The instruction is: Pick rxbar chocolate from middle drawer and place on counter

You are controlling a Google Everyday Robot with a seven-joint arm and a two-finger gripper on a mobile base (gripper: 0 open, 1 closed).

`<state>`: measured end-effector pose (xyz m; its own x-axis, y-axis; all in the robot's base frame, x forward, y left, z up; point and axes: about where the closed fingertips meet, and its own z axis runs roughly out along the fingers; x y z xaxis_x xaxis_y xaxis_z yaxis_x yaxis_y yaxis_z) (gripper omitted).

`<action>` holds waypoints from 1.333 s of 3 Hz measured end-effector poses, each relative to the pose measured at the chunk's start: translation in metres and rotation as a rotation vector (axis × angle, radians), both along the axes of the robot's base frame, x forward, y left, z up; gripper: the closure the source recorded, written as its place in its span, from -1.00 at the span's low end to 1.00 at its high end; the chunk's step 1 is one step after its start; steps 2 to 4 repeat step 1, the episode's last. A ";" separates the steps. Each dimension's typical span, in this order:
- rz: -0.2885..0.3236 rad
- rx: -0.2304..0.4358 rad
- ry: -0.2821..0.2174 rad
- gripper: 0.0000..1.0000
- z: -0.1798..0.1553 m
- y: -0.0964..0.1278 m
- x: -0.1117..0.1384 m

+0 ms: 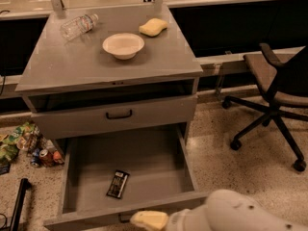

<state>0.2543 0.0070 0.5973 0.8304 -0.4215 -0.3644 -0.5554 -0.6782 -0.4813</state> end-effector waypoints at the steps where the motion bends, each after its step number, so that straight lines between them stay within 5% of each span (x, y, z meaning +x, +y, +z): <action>1: -0.052 0.067 0.010 -1.00 -0.019 -0.025 -0.004; 4: -0.052 0.067 0.010 -1.00 -0.019 -0.025 -0.004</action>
Offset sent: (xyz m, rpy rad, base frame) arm 0.0000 0.0000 0.0000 0.0000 0.0000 0.0000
